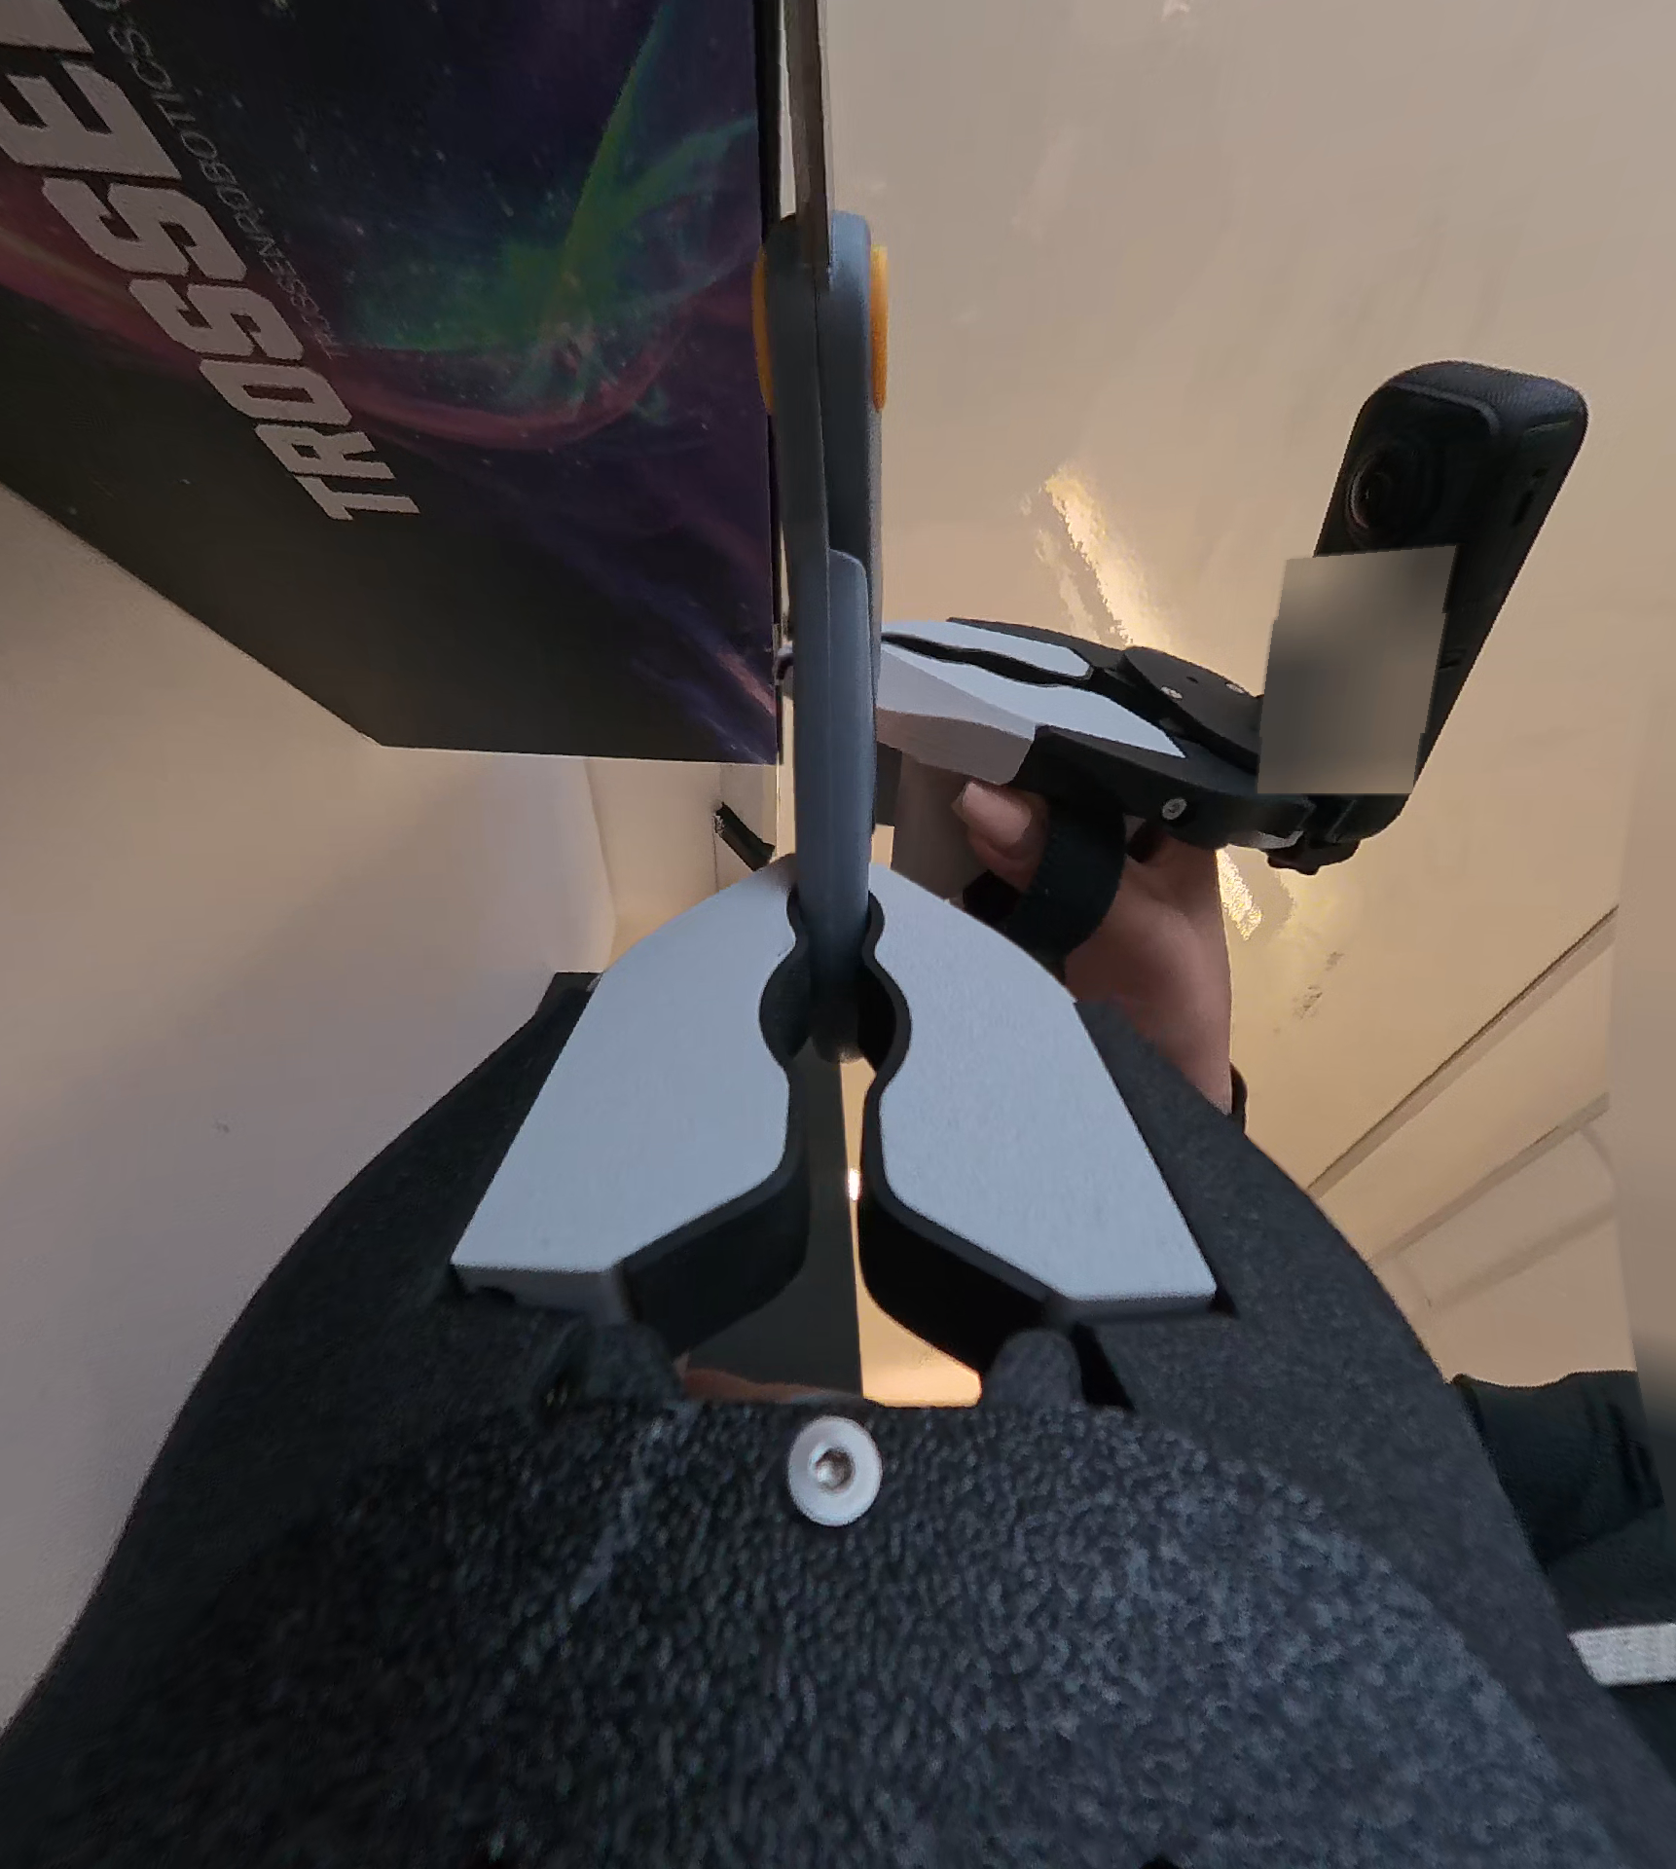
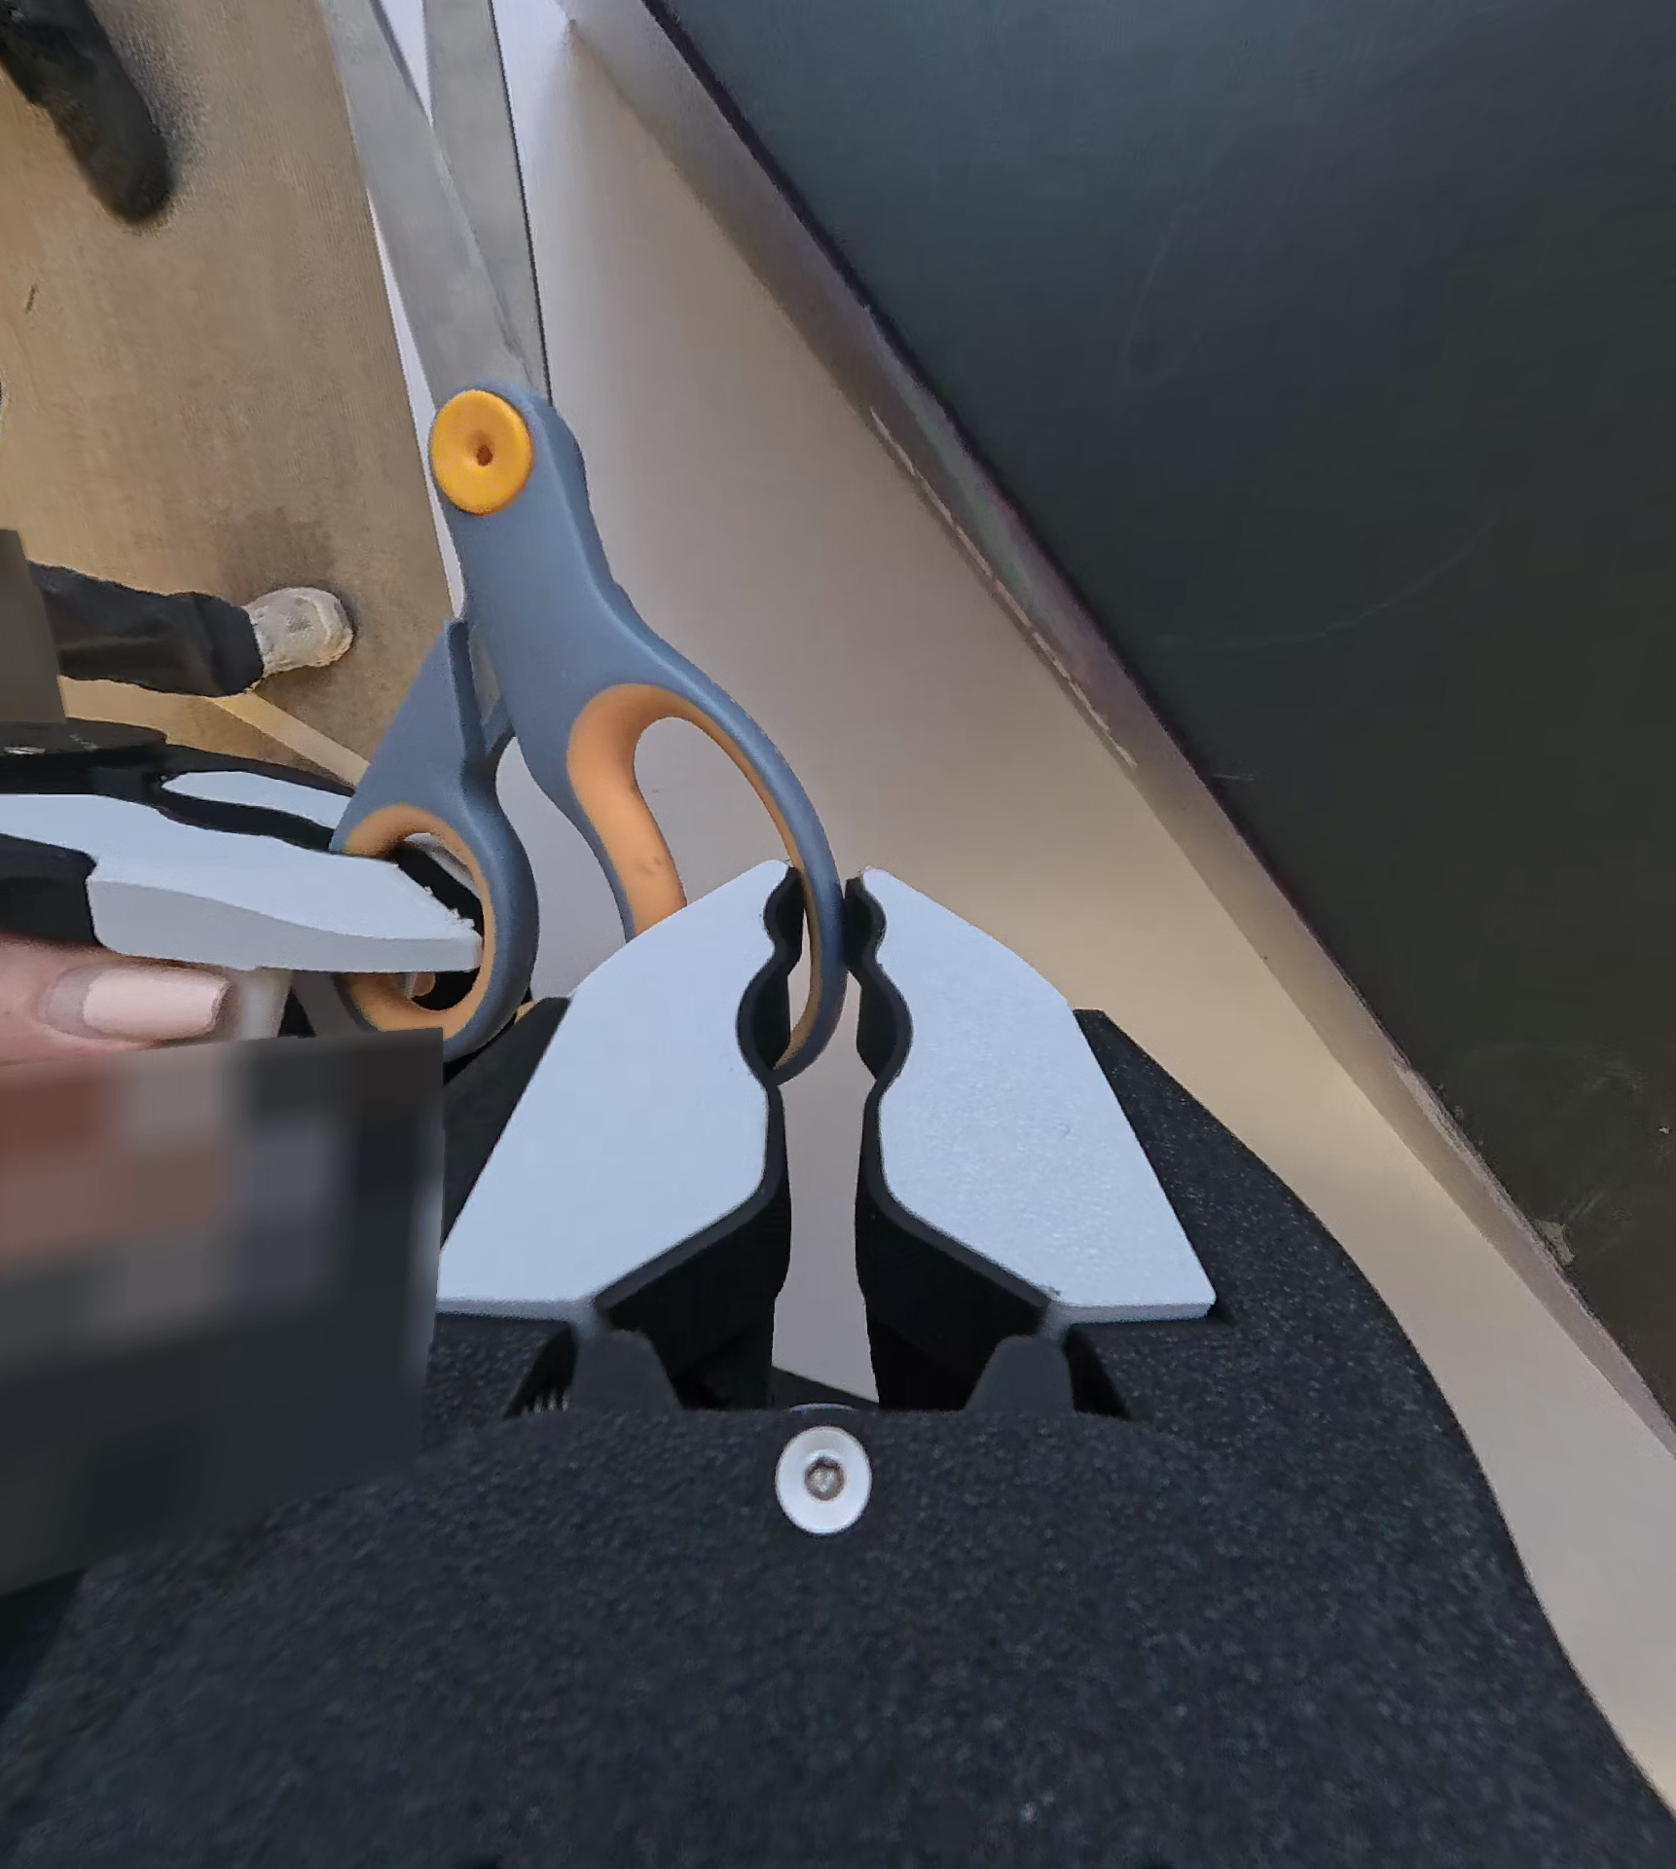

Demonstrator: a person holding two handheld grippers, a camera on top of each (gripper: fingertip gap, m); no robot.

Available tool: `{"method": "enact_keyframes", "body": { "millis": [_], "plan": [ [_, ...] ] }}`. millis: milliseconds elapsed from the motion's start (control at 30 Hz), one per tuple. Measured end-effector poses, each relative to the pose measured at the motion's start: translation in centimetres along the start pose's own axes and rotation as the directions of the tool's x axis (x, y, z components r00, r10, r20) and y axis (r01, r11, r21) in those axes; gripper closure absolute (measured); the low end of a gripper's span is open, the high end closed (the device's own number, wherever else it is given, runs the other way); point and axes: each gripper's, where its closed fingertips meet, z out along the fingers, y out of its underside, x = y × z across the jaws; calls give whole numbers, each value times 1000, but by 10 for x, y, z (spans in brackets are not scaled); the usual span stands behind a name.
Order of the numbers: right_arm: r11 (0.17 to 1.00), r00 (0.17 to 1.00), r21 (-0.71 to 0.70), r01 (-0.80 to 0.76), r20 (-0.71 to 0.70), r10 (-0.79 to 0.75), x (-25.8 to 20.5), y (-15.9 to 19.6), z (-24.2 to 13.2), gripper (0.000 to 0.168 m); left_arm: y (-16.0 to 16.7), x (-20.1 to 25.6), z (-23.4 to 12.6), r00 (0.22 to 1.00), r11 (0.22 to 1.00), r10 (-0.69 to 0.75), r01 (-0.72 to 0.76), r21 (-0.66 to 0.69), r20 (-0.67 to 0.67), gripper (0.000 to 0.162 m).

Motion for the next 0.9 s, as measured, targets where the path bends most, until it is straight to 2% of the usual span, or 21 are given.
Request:
{"method": "enact_keyframes", "body": {
  "millis": [767, 867, 900],
  "plan": [
    [1000, 1000, 10, 0, -3, 0, 9, -8, 9, 159, -5, -8, -10, 999, 999, 35, -36, 17, 39, 160],
    [999, 994, 41, -33, 106, 28, -15, -12, 13, 161, -17, -7, -14, 999, 998, 32, -34, 62, 32, 160],
    [999, 996, 37, -14, 85, 11, -17, -11, 14, 162, -18, -7, -14, 997, 997, 58, -60, 39, 51, 159]
  ]
}}
